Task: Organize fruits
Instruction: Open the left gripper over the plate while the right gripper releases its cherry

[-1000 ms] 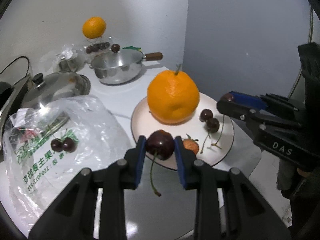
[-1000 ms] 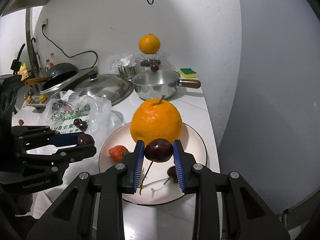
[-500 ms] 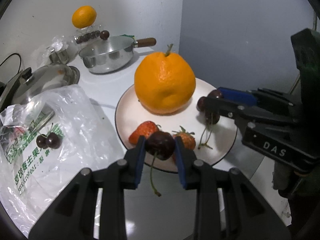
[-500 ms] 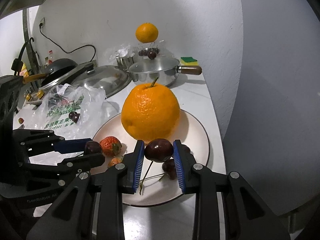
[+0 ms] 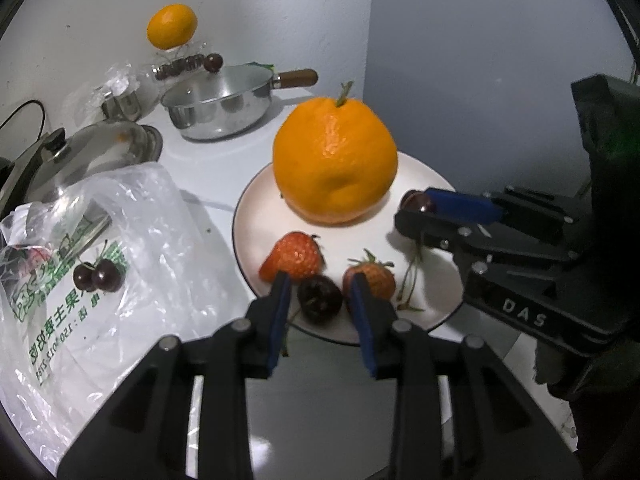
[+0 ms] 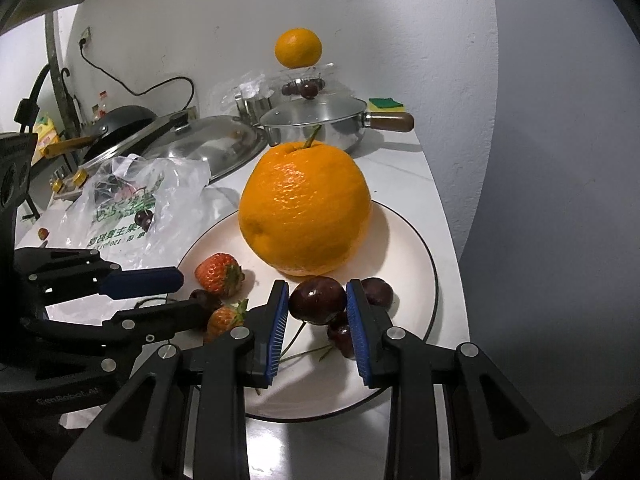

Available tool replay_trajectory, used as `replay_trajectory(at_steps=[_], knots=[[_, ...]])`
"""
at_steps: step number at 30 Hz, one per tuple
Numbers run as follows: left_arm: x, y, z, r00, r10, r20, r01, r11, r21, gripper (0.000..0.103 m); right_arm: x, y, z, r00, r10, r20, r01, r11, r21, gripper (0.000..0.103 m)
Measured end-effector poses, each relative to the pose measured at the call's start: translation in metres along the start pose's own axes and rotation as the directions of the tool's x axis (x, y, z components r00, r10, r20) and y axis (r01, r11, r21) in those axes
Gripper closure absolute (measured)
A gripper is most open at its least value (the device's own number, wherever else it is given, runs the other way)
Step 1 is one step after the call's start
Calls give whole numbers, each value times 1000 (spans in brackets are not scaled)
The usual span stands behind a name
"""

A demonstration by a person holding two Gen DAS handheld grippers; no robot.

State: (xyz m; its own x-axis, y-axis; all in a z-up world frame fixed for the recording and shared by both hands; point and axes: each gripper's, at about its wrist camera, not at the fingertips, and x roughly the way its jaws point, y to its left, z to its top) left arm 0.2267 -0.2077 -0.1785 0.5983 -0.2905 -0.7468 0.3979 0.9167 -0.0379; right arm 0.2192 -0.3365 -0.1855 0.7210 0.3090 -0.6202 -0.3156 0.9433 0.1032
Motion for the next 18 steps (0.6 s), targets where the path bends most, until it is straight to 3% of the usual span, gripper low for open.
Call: replay_trajectory(at_steps=[6, 9, 12, 15, 18], knots=[[-8, 2, -1, 1000, 9, 17, -9, 1000, -5, 68, -2, 1, 1, 1000, -7, -2, 7, 1000, -5, 71], [-12, 2, -2, 1000, 10, 26, -10, 1000, -7, 68, -3, 1, 1, 1000, -2, -1, 2, 1000, -5, 63], [-17, 5, -3, 999, 16, 35, -16, 1000, -12, 67, -6, 3, 1, 1000, -7, 5, 7, 1000, -9, 63], [-23, 10, -4, 998, 18, 53, -17, 999, -31, 49, -9, 5, 3, 1000, -14, 10, 14, 1000, -10, 63], [-31, 14, -6, 997, 23, 68, -20, 999, -42, 49, -13, 7, 5, 1000, -21, 19, 21, 1000, -11, 63]])
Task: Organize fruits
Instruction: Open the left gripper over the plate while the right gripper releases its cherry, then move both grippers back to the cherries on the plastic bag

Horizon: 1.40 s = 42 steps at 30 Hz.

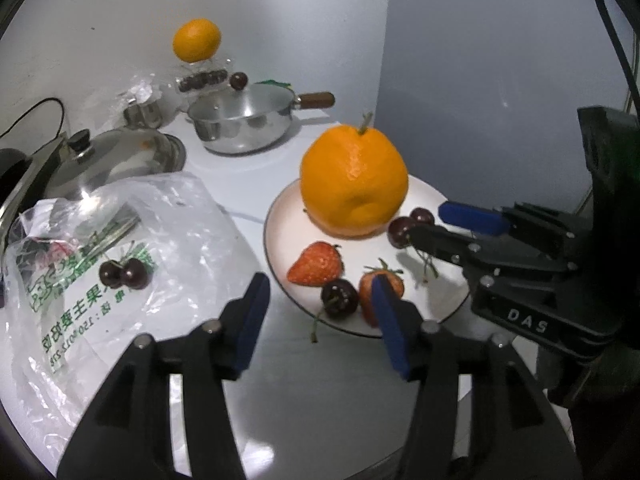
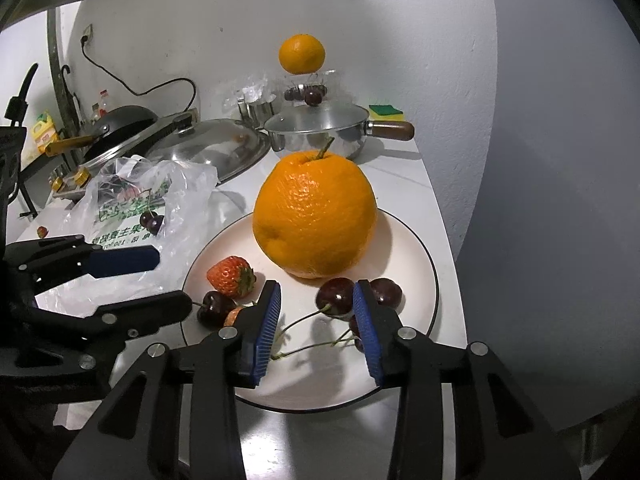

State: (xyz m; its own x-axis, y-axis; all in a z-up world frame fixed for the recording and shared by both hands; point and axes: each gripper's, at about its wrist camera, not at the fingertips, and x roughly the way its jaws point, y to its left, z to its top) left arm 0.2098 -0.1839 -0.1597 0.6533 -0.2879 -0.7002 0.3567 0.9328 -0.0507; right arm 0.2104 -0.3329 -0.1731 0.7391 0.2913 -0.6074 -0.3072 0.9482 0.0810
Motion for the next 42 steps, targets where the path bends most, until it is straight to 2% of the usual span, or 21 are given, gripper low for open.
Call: replay_trajectory(at_steps=[17, 42], knots=[[-34, 46, -13, 998, 51, 45, -48, 997, -67, 48, -11, 46, 13, 1000, 9, 25, -7, 998, -62, 63], [-60, 132, -38, 990, 118, 79, -102, 979, -177, 48, 18, 134, 34, 999, 36, -3, -36, 985, -170, 63]])
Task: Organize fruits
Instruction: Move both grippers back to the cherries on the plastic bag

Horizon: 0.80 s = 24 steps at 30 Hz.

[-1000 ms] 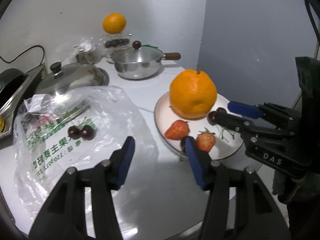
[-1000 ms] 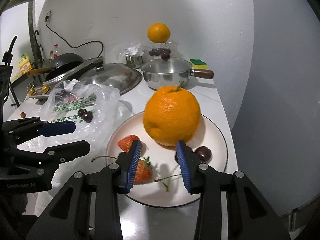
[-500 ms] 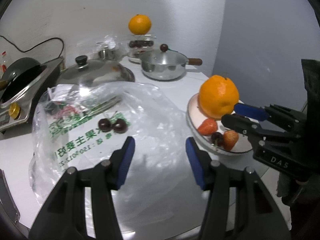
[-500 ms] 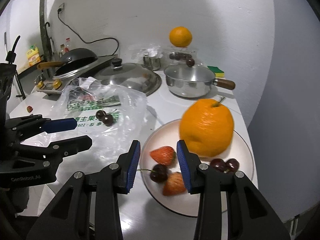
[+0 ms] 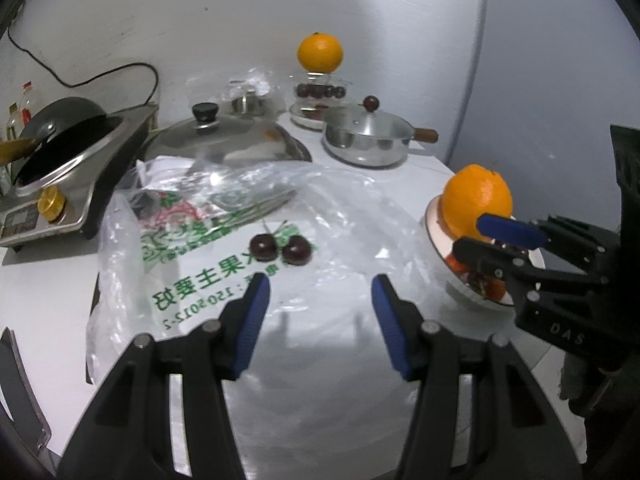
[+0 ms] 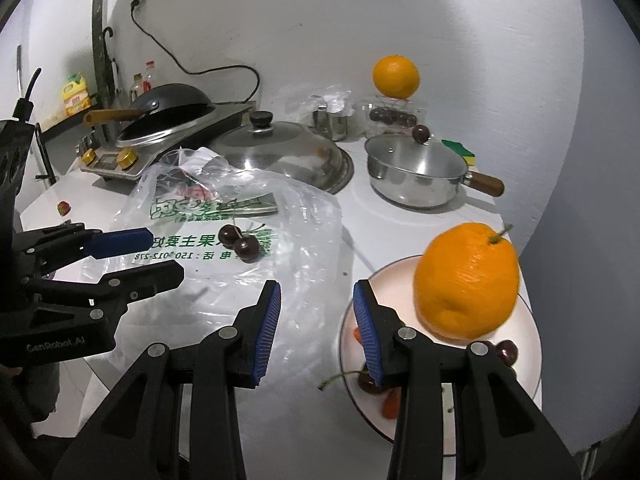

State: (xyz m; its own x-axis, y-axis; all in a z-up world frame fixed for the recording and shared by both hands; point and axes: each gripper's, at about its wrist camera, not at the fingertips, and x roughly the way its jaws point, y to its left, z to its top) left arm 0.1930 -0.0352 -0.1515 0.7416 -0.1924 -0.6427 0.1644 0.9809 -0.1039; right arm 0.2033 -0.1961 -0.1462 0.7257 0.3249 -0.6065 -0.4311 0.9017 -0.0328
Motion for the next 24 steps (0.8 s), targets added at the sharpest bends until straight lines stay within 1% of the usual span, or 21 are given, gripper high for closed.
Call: replay_trajectory(at_steps=[7, 14, 24], knots=[[3, 19, -3, 1000, 9, -3, -9, 1000, -29, 48, 15, 19, 9, 1000, 23, -10, -23, 999, -28, 63], [9, 36, -1, 999, 32, -11, -32, 998, -51, 48, 34, 39, 18, 998, 66, -25, -67, 996, -52, 63], [28, 59, 2, 999, 44, -29, -46, 996, -71, 48, 65, 52, 30, 993, 97, -62, -101, 992, -75, 63]])
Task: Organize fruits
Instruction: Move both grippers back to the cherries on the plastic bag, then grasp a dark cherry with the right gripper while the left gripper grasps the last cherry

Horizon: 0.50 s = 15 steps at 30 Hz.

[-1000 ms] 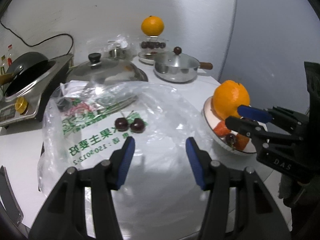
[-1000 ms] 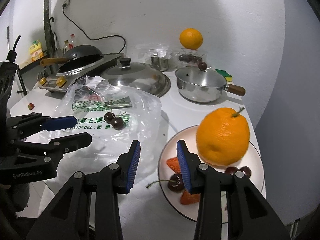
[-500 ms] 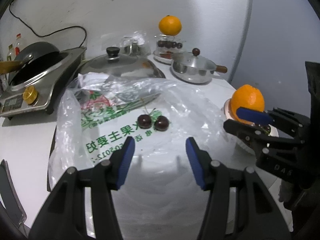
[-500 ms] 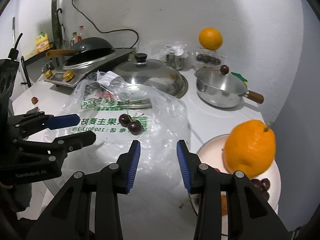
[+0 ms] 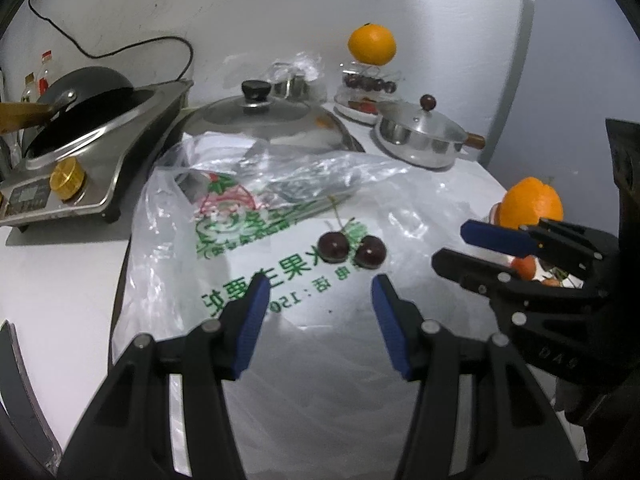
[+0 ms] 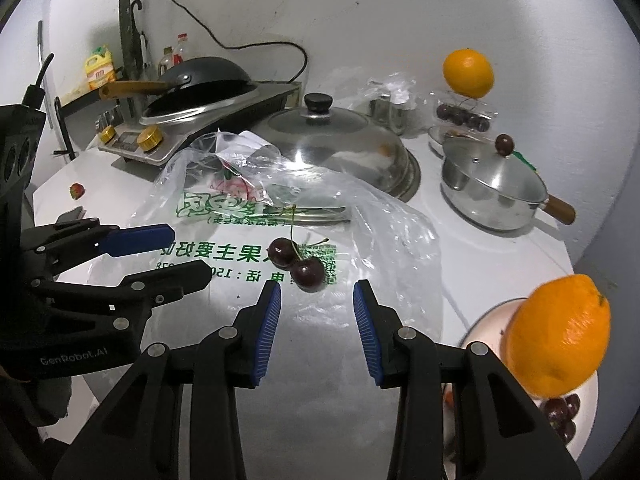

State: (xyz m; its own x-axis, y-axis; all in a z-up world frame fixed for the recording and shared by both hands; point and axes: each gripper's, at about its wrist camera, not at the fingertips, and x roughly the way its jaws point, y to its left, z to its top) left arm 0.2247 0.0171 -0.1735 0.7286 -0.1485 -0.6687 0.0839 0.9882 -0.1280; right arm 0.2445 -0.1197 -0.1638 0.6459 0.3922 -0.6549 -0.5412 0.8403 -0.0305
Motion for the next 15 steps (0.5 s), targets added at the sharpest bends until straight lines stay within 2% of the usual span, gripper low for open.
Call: replay_trajectory(at_steps=[15], knots=[[31, 21, 4, 999, 8, -41, -9, 1000, -28, 48, 52, 6, 11, 997, 33, -72, -34, 999, -10, 63]])
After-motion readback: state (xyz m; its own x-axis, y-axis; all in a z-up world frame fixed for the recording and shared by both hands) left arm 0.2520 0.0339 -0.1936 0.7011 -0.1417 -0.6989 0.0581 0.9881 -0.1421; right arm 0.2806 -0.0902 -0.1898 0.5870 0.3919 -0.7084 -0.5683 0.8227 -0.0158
